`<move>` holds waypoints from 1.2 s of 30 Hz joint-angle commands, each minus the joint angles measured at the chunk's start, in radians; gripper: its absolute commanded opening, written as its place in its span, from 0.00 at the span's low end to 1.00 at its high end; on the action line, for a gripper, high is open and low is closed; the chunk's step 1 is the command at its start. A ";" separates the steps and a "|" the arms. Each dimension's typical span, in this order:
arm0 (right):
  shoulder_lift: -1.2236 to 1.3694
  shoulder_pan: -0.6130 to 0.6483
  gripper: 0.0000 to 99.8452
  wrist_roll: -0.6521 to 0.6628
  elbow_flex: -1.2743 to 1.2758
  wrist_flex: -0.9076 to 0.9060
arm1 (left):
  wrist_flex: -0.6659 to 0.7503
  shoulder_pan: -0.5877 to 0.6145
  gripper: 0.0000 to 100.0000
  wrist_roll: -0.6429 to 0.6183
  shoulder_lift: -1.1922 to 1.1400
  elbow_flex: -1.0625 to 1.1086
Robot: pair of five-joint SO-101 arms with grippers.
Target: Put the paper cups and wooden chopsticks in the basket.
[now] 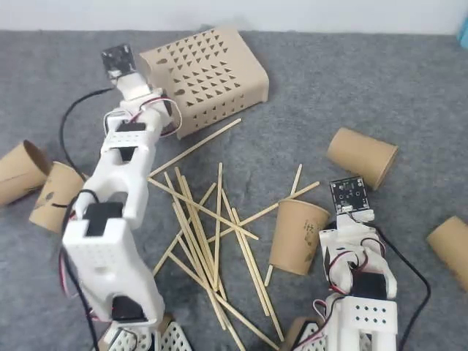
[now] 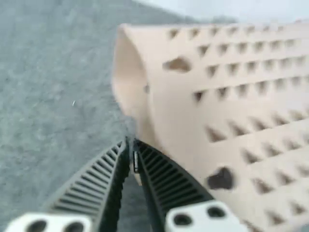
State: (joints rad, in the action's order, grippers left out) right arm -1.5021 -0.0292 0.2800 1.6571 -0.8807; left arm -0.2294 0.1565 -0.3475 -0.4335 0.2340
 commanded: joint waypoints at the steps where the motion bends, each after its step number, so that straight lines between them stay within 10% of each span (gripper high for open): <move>1: -0.013 -0.013 0.01 0.011 -0.005 0.027 | 0.018 -0.008 0.02 -0.037 0.186 0.027; 12: -0.013 -0.013 0.01 0.011 -0.005 0.027 | -0.422 -0.046 0.32 -0.026 0.448 0.081; 22: -0.013 -0.013 0.01 0.012 -0.006 0.021 | -0.345 -0.054 0.25 -0.235 0.302 -0.004; 36: -0.013 -0.015 0.01 0.012 -0.006 0.019 | -0.628 -0.066 0.25 -0.391 0.080 -0.286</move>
State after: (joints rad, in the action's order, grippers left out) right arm -1.5021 -0.0292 0.2831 1.6571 -0.8807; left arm -0.8508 0.1043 -0.7219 -0.3567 0.0084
